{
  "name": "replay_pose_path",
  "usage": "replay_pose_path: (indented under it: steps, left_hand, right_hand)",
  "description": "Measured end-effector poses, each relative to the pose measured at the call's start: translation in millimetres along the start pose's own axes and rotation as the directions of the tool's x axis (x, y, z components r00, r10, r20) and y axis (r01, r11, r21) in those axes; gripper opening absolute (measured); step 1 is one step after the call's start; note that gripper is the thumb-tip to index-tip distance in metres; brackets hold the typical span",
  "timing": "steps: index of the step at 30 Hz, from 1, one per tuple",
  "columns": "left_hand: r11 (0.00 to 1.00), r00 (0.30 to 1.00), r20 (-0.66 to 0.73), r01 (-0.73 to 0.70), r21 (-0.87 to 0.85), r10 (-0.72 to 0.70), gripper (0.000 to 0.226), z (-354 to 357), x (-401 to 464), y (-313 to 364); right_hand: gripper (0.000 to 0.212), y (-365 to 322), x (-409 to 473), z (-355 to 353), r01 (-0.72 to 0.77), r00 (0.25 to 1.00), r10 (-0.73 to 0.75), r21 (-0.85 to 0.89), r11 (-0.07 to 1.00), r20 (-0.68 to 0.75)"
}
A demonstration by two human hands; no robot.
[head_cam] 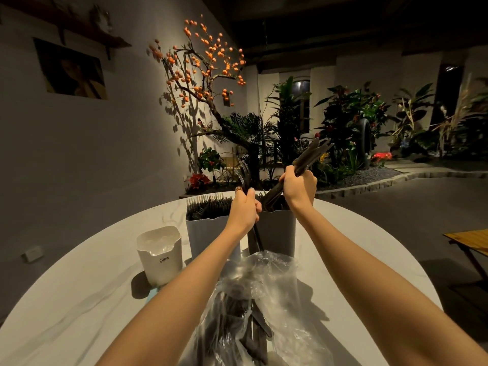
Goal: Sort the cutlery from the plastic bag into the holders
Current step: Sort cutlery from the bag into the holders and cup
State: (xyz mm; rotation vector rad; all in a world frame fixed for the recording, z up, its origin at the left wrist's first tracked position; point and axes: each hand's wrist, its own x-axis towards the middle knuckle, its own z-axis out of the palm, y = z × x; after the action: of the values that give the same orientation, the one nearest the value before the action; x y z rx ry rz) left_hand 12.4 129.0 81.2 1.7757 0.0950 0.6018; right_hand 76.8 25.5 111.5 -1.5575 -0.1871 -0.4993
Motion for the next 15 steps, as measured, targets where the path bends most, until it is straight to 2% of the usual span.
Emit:
replay_pose_path:
  steps: [3, 6, 10, 13, 15]
  left_hand:
    - [0.999, 0.999, -0.016, -0.037, 0.025, 0.038, 0.041, 1.4, 3.5, -3.7]
    - [0.998, 0.998, -0.026, -0.054, 0.043, 0.055, 0.04, 2.9, 5.3, -10.0]
    - [0.996, 0.997, 0.008, -0.072, 0.055, 0.072, 0.024, 2.3, 5.8, -14.1]
    - [0.994, 0.996, 0.015, -0.09, 0.063, 0.089, 0.023, 1.0, 8.2, -16.8]
    - [0.993, 0.995, 0.018, -0.094, 0.065, 0.093, 0.025, 0.4, 9.3, -18.6]
  right_hand:
    - [0.037, 5.0, 4.0, 1.2, 0.02, 1.0, -0.02, -0.058, 0.998, 0.011]
    - [0.037, 12.5, 3.3, 2.2, 0.08, 0.995, -0.063, -0.266, 0.961, 0.071]
    - [0.035, 26.2, 2.6, 5.5, 0.238, 0.971, -0.19, -0.562, 0.792, 0.144]
    - [0.042, 37.3, 5.0, 8.3, 0.297, 0.952, -0.148, -0.702, 0.648, 0.266]
    - [0.048, 39.9, 4.6, 8.2, 0.315, 0.947, -0.145, -0.741, 0.593, 0.286]
